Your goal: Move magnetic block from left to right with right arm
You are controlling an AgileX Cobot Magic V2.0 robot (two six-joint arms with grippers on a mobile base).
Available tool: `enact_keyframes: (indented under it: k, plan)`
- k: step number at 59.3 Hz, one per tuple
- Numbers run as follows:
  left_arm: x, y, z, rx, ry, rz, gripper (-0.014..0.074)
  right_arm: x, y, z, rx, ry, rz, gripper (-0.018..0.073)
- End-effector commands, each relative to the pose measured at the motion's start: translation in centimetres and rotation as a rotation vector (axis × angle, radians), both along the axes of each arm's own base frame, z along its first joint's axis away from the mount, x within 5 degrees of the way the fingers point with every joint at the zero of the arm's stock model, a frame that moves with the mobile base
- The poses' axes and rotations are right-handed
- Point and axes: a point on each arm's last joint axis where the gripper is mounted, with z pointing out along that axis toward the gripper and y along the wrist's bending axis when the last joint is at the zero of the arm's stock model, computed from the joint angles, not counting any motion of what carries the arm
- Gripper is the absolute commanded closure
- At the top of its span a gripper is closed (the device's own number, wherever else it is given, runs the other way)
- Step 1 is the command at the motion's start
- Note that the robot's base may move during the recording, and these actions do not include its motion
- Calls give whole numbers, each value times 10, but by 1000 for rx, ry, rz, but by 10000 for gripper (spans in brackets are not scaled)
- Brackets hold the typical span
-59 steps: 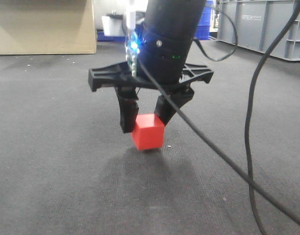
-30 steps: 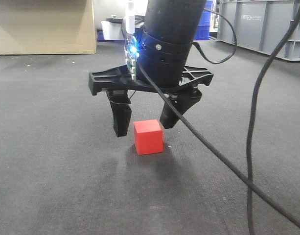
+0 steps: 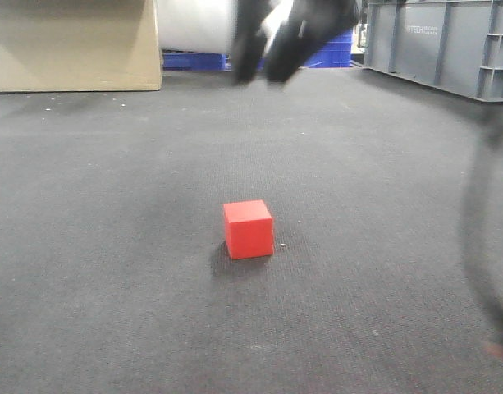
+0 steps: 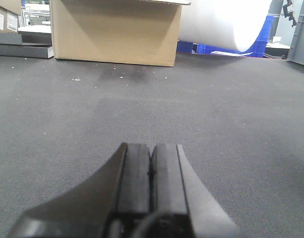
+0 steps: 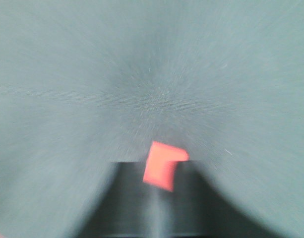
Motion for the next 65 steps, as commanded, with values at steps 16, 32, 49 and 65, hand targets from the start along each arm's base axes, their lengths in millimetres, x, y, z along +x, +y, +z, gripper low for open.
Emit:
enact_keyframes:
  k: [16,32,49,65]
  plan:
    - [-1,0,5,-8,-93,-2,712,-84,-78,30,189,-356,26,512]
    - [-1,0,5,-8,-93,-2,713,-139,-125,3,294,-576,56,512]
    - [-1,0,5,-8,-93,-2,713,-164,-148,-4,319,-682,61,512]
    - [-1,0,5,-8,-93,-2,713,-164,-148,-4,316,-688,63,512]
